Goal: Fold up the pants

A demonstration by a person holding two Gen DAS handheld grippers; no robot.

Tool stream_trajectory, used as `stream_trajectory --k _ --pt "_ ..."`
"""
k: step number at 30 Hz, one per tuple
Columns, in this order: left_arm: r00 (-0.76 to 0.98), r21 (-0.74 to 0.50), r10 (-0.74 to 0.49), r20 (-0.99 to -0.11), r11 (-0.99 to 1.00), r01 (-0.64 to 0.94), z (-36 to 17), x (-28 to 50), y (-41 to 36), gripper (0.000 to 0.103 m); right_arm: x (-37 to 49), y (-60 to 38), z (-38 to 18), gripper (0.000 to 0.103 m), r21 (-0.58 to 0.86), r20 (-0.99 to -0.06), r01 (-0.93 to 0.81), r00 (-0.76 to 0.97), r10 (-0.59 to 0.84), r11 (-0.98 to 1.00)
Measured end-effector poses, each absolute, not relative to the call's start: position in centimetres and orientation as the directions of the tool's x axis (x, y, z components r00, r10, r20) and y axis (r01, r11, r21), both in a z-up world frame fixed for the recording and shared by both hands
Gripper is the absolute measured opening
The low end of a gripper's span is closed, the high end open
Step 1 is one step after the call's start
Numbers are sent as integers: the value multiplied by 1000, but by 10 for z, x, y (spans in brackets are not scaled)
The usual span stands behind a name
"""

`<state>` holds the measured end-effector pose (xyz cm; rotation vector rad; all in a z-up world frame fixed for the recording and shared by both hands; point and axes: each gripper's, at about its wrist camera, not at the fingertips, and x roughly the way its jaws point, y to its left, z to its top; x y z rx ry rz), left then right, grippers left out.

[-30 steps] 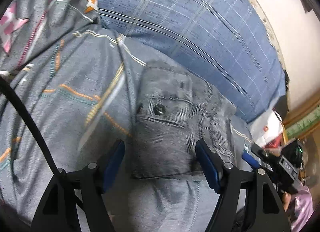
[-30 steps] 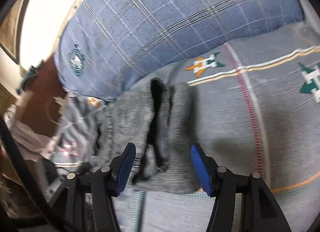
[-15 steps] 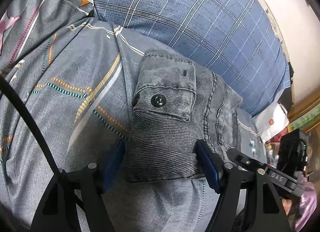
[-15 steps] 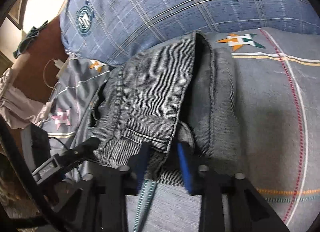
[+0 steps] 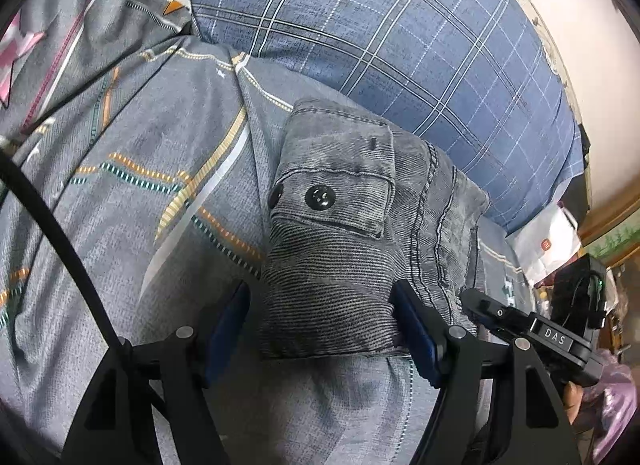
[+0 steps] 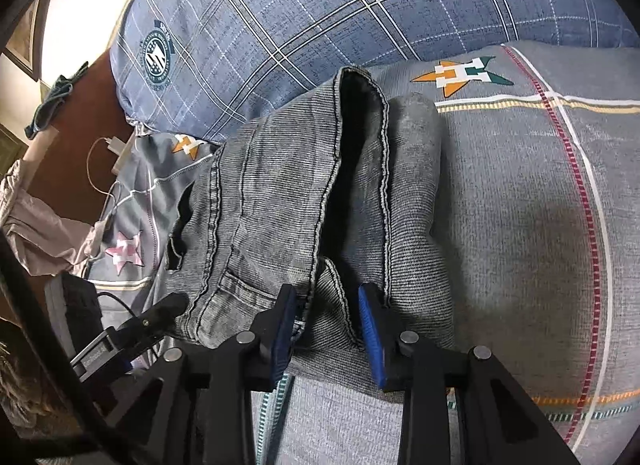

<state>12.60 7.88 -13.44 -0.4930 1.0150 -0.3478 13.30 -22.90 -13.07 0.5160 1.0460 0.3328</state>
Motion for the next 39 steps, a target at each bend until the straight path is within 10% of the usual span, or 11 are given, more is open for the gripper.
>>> stream_trajectory --k 7,22,27,39 --pt "487 -571 -516 -705 820 41 -133 129 83 74 127 -250 -129 61 691 -636 -2 475 608 723" --pt "494 -484 -448 -745 873 61 -133 129 72 74 121 -205 -110 56 522 -739 -76 458 495 850" --pt "506 -455 -424 -752 888 68 -132 127 68 74 124 -209 -126 15 541 -749 -31 437 498 840" --pt "575 -182 -219 -788 976 121 -132 117 38 74 123 -204 -132 0 377 -847 -5 402 347 926"
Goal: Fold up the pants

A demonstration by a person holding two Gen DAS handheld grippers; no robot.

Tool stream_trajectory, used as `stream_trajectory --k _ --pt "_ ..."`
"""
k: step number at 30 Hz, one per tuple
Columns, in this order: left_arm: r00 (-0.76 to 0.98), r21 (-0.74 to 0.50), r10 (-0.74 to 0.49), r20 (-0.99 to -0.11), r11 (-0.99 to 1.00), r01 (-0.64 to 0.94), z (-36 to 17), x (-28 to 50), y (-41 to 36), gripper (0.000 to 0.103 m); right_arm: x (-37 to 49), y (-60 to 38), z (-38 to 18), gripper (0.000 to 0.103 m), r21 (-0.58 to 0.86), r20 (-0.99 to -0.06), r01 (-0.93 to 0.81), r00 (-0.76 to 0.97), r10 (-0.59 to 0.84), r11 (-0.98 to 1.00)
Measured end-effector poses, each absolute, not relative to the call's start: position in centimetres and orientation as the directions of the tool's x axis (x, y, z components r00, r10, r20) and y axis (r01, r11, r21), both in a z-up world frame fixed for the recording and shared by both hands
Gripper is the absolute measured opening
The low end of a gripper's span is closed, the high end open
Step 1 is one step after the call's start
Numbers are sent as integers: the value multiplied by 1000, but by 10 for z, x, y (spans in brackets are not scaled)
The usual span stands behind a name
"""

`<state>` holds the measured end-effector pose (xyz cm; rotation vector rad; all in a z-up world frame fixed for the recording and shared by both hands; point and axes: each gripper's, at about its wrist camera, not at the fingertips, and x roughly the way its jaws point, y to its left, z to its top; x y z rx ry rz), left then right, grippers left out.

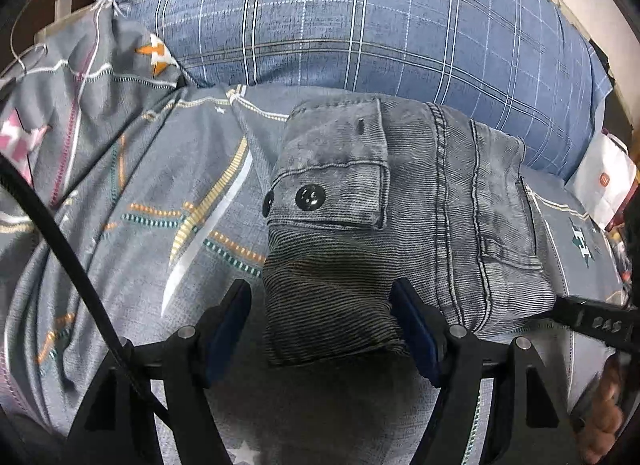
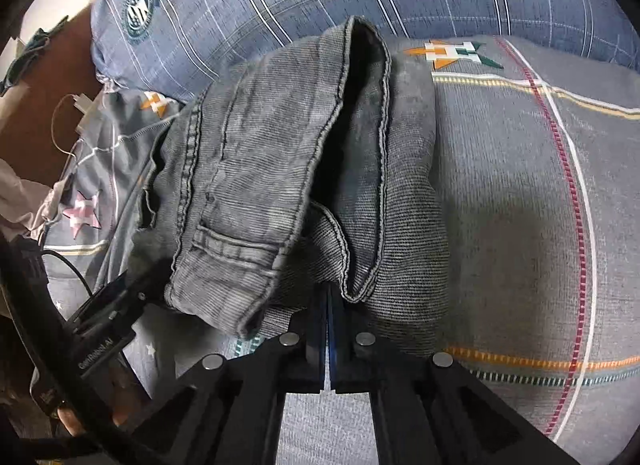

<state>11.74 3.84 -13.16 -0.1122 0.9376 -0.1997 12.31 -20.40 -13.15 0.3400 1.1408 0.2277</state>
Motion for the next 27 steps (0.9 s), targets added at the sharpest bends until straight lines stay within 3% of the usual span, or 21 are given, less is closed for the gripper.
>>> stream_trajectory --k 8,10,11,12,18,22,24,27 --pt "563 -464 -427 -708 882 87 -98 120 79 74 112 -234 -77 7 570 -670 -92 524 527 816" --pt "562 -487 -439 -701 870 72 -86 130 86 76 119 -242 -63 35 589 -646 -104 534 545 801" --pt "555 -501 -454 -697 862 76 -80 140 89 77 123 -243 -58 74 590 -641 -105 541 544 800" --pt "548 -505 -458 -700 860 75 -75 151 89 77 131 -248 -54 95 588 -638 -96 556 533 803" --pt "496 -483 -465 -733 870 101 -71 228 69 77 194 -264 -47 95 539 -676 -38 576 459 841" --pt "422 -623 -587 -691 779 65 -110 254 70 77 212 -281 -87 95 598 -652 11 588 479 801" --pt "368 -622 -591 -718 782 42 -124 258 60 77 217 -282 -109 95 576 -704 43 534 468 816" --pt "388 -583 -563 -730 809 75 -121 258 53 77 226 -285 -117 95 574 -712 57 528 463 817"
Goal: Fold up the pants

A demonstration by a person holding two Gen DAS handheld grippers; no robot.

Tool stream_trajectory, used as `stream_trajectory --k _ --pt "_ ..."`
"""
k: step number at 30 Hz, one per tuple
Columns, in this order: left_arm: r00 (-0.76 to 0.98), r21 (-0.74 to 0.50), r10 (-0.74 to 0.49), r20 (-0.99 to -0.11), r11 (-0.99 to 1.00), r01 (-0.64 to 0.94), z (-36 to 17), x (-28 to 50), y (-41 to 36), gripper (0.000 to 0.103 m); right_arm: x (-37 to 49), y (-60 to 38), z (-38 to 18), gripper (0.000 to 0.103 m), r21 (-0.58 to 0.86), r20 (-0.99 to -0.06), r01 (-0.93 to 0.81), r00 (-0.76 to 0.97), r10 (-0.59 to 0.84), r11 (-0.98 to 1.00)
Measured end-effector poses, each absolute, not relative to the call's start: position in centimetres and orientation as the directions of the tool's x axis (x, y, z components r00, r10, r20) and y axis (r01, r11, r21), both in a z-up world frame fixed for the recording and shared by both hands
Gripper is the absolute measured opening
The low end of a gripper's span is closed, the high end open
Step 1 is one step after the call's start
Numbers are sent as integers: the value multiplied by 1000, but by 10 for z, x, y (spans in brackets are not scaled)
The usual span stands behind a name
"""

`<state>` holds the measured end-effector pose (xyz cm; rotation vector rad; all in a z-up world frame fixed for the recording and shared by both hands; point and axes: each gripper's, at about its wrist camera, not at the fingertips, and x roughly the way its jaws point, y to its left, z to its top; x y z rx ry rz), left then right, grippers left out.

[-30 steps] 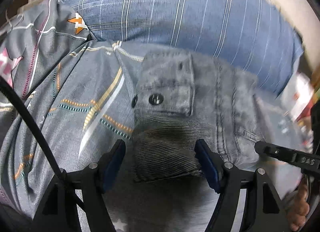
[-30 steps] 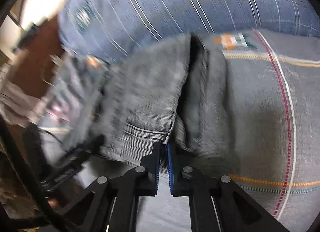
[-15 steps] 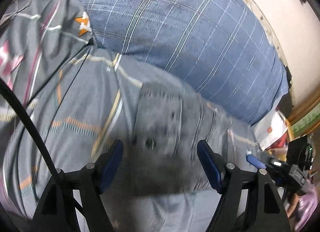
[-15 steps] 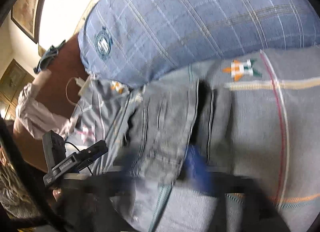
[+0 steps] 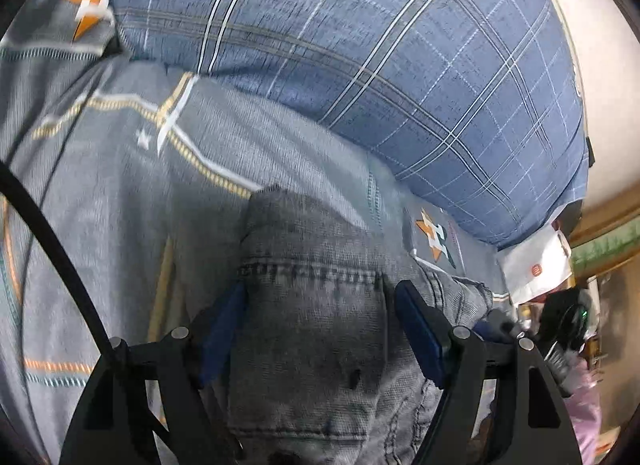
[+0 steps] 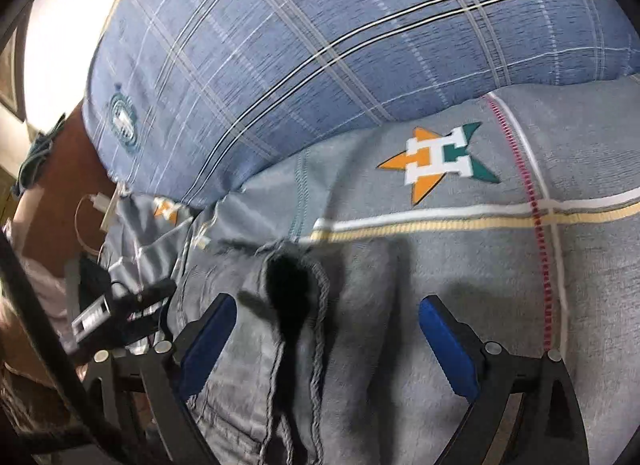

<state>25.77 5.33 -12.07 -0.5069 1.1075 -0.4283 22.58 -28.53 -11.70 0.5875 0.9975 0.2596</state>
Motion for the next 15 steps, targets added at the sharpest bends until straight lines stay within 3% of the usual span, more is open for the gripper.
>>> stream_trajectory --k 5,7,8,11,12,14,15 --pt "377 -621 -576 -725 784 3 -137 266 66 77 234 -287 -131 93 601 -710 70 504 492 796" --pt "359 -648 -603 -713 762 -7 -142 265 70 77 234 -283 -141 84 637 -698 63 470 540 768" --pt "344 -644 -607 -717 765 8 -144 264 67 76 235 -279 -144 74 633 -706 57 451 545 772" --pt "350 -553 -542 -764 829 77 -141 255 50 57 233 -268 -144 45 561 -751 54 453 481 826" --pt "363 -542 -534 -763 835 90 -138 252 48 46 232 -266 -141 34 552 -751 46 462 472 833" --pt "385 -569 -564 -730 814 113 -123 247 49 27 228 -263 -131 18 532 -744 22 489 455 847" --pt "398 -589 -587 -705 797 133 -114 246 51 21 226 -262 -123 16 521 -736 7 511 445 854"
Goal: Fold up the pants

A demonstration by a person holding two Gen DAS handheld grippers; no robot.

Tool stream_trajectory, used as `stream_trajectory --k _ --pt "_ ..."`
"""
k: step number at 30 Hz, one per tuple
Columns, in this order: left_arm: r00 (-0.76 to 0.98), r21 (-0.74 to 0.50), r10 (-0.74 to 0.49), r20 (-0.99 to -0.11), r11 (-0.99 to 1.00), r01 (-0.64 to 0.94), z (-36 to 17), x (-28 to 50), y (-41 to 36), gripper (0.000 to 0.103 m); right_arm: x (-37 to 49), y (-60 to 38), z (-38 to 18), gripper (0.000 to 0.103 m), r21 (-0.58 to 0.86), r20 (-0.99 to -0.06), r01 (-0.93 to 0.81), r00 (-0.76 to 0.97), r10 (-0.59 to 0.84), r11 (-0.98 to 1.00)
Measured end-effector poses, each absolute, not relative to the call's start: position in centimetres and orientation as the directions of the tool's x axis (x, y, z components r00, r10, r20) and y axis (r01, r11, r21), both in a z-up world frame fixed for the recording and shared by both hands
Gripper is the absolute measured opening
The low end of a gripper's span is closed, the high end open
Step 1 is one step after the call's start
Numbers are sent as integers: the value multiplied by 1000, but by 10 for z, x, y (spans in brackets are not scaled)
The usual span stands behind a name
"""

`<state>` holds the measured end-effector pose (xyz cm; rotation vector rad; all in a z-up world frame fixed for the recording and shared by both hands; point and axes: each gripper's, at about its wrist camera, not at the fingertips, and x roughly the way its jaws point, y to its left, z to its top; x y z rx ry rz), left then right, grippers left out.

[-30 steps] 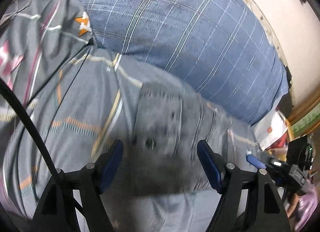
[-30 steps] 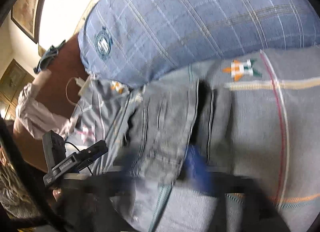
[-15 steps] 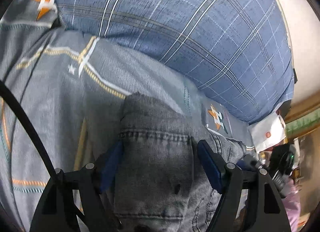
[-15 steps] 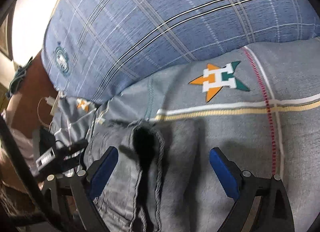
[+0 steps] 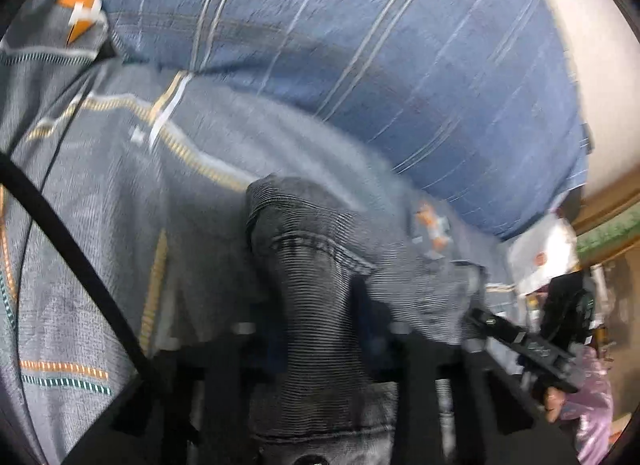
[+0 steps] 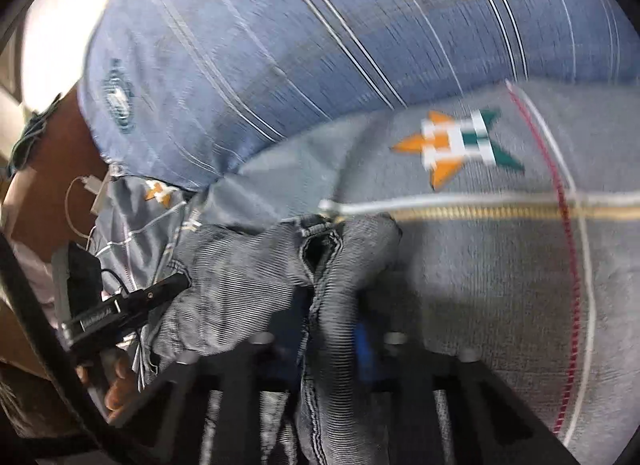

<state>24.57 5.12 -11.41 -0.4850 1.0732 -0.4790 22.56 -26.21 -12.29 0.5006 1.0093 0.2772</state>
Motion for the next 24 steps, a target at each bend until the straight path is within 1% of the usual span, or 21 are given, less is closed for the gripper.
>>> stream_trajectory --k 4,5,7,8,9,10,11,12,13,14,15,17,19,20,22,24 --pt "462 -600 -615 -640 775 199 -82 243 53 21 220 -260 -88 15 494 -671 -51 613 418 868" --pt "468 -589 -611 -639 779 214 -78 249 50 21 222 -262 -84 15 500 -662 -53 620 421 864" --pt "465 -559 -579 -670 805 198 -87 265 45 24 231 -267 -85 15 512 -661 -40 619 423 858" --pt "465 -539 -551 -693 824 172 -97 272 42 29 237 -270 -92 19 518 -669 -25 611 423 855" --pt "463 -514 -521 -717 844 154 -106 275 39 38 243 -272 -102 21 519 -683 -4 599 418 855" --pt "455 -427 -429 -780 897 113 -122 279 33 44 248 -274 -119 22 500 -721 43 573 389 865" --pt "439 -371 -374 -817 924 96 -132 280 28 51 251 -272 -129 25 451 -763 84 552 336 888" --pt "438 -346 -353 -827 933 100 -135 278 26 52 254 -267 -136 31 382 -801 107 534 271 918" --pt "455 -332 -343 -822 937 107 -130 274 26 53 254 -259 -139 33 330 -815 97 531 232 939" --pt "477 -305 -325 -817 945 121 -120 269 24 55 253 -254 -136 37 307 -819 90 532 215 947" --pt "496 -285 -312 -811 949 131 -113 265 23 61 252 -250 -131 46 297 -820 78 532 212 952" --pt "554 -247 -277 -785 960 130 -98 252 26 69 245 -243 -115 49 280 -803 55 561 203 958" --pt "597 -212 -241 -765 970 120 -87 241 27 69 233 -237 -100 52 226 -786 55 600 149 973" --pt "630 -175 -217 -745 976 129 -79 227 28 69 224 -235 -93 52 212 -774 49 618 137 976" --pt "651 -141 -212 -729 977 161 -70 210 25 69 208 -231 -81 52 240 -750 11 637 179 971" --pt "650 -82 -182 -738 980 181 -67 189 22 70 195 -223 -74 52 261 -738 -56 632 237 964"
